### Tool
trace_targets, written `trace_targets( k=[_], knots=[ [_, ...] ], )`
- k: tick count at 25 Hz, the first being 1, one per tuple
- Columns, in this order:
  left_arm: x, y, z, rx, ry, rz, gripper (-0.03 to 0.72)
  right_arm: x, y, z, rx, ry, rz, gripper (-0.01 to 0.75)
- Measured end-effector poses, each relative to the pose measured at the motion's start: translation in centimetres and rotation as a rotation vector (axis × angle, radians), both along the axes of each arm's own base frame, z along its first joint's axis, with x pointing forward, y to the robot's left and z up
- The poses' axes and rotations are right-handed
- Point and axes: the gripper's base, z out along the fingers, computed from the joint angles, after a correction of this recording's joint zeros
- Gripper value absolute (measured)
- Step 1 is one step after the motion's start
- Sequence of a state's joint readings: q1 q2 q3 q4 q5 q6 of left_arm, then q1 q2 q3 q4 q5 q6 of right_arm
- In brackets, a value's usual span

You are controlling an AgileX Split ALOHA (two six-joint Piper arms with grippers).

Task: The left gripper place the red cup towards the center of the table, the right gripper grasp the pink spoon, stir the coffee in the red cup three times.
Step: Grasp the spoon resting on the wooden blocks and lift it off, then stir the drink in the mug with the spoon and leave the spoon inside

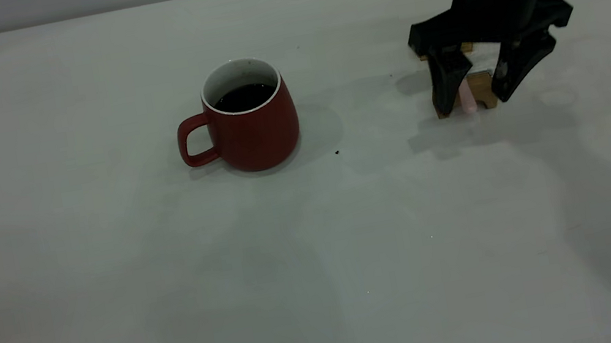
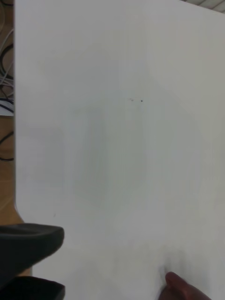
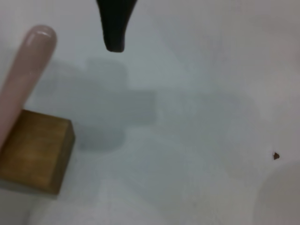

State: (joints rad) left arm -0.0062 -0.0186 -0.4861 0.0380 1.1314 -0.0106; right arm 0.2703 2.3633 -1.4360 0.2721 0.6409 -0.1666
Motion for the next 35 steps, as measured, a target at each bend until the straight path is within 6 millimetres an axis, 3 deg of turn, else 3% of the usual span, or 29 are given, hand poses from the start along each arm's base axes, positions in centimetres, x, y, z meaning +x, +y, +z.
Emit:
trace_targets(
  k=[17,20,25,28,31,35],
  knots=[
    [0.0,0.0,0.0,0.000,0.000,0.000,0.247,0.2,-0.1,-1.8,-0.014,-0.025,-0.017,0.573],
    [0.0,0.0,0.0,0.000,0.000,0.000,0.247,0.2,-0.3,-1.9,-0.026,-0.025,-0.027,0.499],
    [0.0,0.0,0.0,0.000,0.000,0.000,0.247,0.1,-0.5,-1.8,-0.052,-0.014,-0.032,0.258],
    [0.0,0.0,0.0,0.000,0.000,0.000,0.247,0.2,-0.7,-0.5,-0.076,-0.023,-0.017,0.141],
    [0.0,0.0,0.0,0.000,0.000,0.000,0.247,0.7,-0.7,2.4,-0.078,-0.078,-0.008,0.142],
    [0.0,0.0,0.0,0.000,0.000,0.000,0.247,0.8,-0.2,8.7,0.018,-0.166,-0.071,0.142]
  ],
)
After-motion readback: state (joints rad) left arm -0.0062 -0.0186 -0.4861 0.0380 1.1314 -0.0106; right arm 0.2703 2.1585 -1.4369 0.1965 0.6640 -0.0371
